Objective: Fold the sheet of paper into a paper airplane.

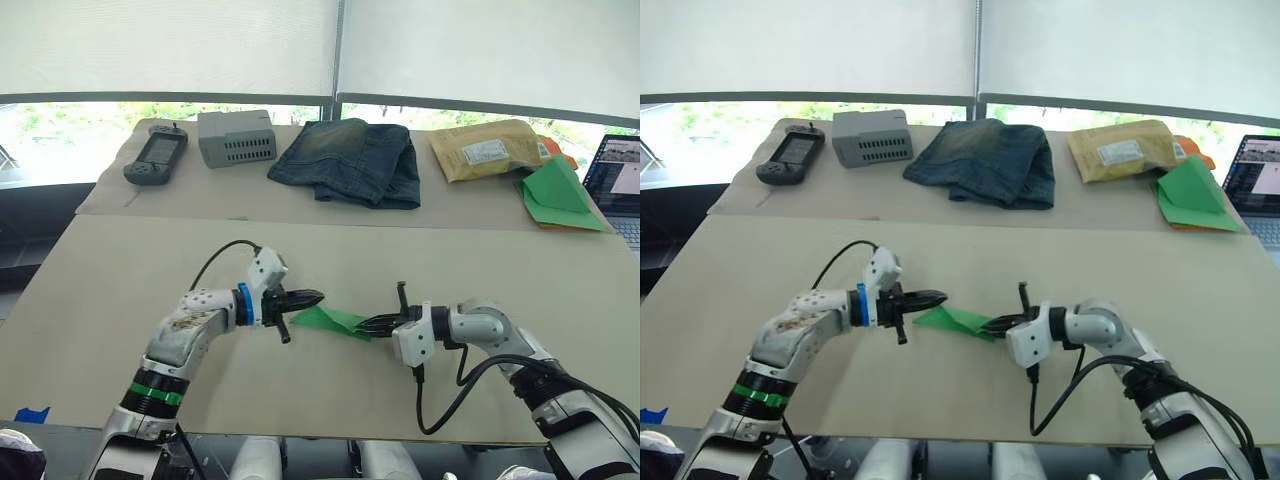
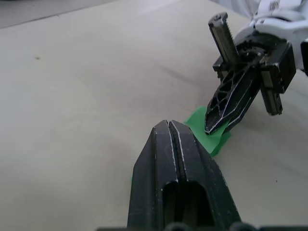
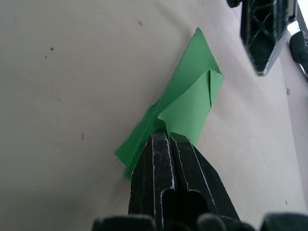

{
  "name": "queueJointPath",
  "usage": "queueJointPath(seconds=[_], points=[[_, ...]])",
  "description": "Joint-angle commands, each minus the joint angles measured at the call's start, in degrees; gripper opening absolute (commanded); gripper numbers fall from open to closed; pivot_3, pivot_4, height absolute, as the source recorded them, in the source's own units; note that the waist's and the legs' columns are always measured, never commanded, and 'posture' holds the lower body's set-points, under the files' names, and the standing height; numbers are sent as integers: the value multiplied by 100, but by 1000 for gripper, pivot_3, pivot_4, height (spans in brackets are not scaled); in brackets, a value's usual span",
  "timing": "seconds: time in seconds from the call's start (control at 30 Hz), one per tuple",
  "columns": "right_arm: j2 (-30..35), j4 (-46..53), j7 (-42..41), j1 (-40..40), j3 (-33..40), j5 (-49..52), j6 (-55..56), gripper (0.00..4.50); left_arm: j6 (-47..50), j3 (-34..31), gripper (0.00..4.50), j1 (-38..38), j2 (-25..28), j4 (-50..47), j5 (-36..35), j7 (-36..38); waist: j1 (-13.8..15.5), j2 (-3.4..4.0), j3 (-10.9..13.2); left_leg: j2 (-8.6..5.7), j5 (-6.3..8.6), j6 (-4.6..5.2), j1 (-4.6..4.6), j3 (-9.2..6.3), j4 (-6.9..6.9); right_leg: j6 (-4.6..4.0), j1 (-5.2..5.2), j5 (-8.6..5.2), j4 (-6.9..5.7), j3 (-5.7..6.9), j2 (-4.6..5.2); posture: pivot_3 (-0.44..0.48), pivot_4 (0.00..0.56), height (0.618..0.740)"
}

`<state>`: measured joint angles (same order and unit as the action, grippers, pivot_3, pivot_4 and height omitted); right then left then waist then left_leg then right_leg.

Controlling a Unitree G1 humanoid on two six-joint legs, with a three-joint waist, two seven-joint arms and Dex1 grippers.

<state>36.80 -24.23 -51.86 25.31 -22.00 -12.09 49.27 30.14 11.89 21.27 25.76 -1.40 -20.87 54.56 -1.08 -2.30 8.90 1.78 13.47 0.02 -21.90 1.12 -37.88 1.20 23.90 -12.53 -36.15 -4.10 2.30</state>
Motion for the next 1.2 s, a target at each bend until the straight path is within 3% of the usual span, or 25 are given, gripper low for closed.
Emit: queueJointPath(seconds=[0.03, 0.33, 0.67, 0.87, 1.2], points=[[210, 80, -134, -220, -27, -7, -334, 15, -254, 158, 0, 8, 28, 61, 287, -24, 11, 0, 0, 0, 0, 0, -1, 0, 0, 0, 0, 0, 0, 0, 0, 0, 150, 740], [408, 880, -343, -433, -20, 320, -802, 15, -646, 438, 0, 61, -364, 783, 841, -299, 64, 2, -1, -8, 0, 0, -7, -3, 0, 2, -1, 0, 5, 4, 10, 0, 150, 740], [475, 810, -376, -293, -9, 233, -772, 15, -770, 705, 0, 44, -391, 967, 1125, -196, 66, 2, -1, -11, 0, 0, -1, -3, -1, 12, -10, -4, 6, 3, 11, 0, 150, 740], [519, 887, -420, -203, 105, 383, -777, 15, -729, 778, 0, 63, -445, 1057, 1297, -330, 66, 2, -1, -10, 2, 2, 54, -7, -1, 42, -73, -24, 21, 7, 12, 0, 150, 740], [1377, 1563, -1046, -435, 712, 1539, -1377, 3313, -601, 762, 0, 94, -580, 1094, 1275, -420, 99, 3, -1, -15, 1, 2, 59, -10, -1, 45, -81, -27, 21, 5, 18, 0, 150, 740]])
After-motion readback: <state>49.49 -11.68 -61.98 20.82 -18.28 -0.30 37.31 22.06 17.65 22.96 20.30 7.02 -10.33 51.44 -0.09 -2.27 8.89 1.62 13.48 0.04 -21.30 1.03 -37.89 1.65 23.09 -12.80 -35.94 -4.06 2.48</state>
